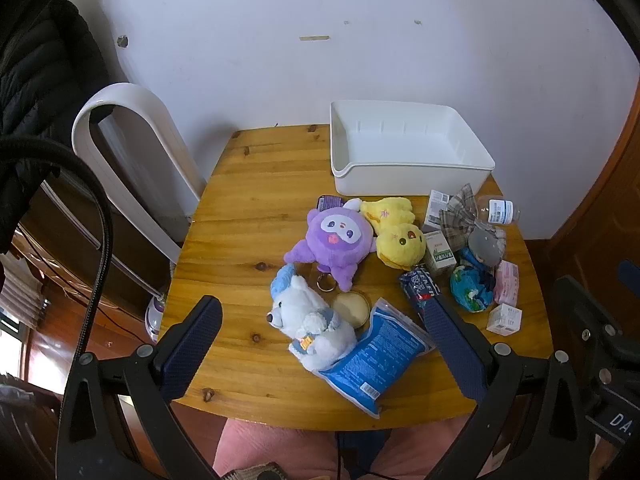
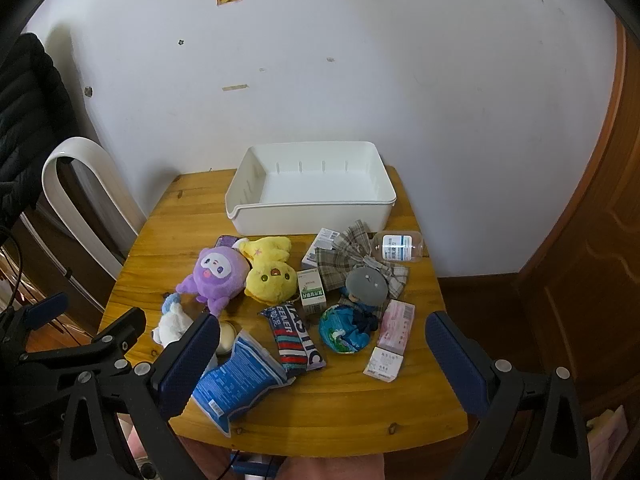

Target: Organize objects

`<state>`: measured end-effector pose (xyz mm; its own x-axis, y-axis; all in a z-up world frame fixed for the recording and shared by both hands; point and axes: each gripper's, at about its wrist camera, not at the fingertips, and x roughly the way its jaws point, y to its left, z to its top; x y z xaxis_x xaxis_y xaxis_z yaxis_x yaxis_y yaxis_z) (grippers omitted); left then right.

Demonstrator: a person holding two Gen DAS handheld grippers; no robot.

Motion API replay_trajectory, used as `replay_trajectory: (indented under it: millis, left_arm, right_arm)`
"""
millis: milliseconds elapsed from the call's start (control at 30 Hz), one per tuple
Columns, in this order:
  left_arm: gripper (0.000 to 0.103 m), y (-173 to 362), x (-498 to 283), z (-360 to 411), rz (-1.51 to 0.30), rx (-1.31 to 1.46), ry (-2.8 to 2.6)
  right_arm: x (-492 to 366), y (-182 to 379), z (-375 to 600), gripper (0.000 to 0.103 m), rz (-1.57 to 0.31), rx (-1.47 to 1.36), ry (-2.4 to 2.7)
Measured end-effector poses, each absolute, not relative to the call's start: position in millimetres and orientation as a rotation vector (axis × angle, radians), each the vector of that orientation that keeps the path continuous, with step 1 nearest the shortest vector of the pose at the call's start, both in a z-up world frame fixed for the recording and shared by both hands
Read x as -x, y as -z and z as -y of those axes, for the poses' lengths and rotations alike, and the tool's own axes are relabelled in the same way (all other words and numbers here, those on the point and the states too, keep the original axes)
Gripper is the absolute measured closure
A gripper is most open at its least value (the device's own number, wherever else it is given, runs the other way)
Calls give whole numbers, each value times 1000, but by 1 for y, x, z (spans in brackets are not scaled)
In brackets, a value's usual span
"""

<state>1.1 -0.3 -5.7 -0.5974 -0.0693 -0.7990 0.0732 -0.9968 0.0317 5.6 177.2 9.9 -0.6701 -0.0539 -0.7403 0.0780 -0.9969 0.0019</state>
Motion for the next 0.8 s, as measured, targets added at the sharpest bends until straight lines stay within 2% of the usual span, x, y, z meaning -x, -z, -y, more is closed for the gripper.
replay_trajectory:
  millis: [800]
  left_arm:
    - [2,11,-5,-2,-13,-1372,2721]
  right_arm:
    - [-7,-10,-179,0,-45,-1249,2807]
